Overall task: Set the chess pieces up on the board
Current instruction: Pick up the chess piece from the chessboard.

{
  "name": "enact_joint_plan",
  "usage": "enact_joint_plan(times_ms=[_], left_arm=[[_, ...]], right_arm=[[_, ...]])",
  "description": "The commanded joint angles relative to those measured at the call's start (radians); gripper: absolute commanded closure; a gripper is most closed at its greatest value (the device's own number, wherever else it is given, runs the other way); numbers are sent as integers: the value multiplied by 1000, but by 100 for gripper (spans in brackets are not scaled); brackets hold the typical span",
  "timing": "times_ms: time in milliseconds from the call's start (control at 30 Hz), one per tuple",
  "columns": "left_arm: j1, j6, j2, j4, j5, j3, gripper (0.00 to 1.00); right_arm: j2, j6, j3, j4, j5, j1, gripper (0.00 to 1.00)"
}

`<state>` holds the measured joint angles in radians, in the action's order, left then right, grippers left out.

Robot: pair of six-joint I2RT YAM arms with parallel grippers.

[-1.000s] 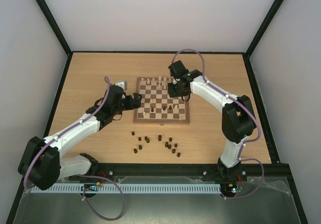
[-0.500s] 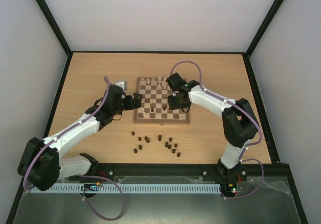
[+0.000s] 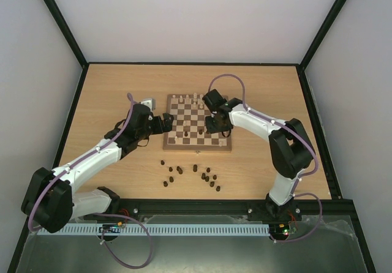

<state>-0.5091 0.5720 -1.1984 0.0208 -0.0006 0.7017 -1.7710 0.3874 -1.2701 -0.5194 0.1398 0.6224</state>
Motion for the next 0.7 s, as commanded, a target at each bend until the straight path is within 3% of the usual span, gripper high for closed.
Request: enact_joint_plan(times_ms=[0,367,667], left_arm=[[6,-3,18,-7,1,4,1],[7,-3,12,-9,2,5,0],[6,-3,8,-10,1,5,1]], right_arm=[[-39,4,-2,-13,22,-1,70],[-84,-3,-14,-7,30,-8,76],[-89,-14,-43,-13,39,-26,73]])
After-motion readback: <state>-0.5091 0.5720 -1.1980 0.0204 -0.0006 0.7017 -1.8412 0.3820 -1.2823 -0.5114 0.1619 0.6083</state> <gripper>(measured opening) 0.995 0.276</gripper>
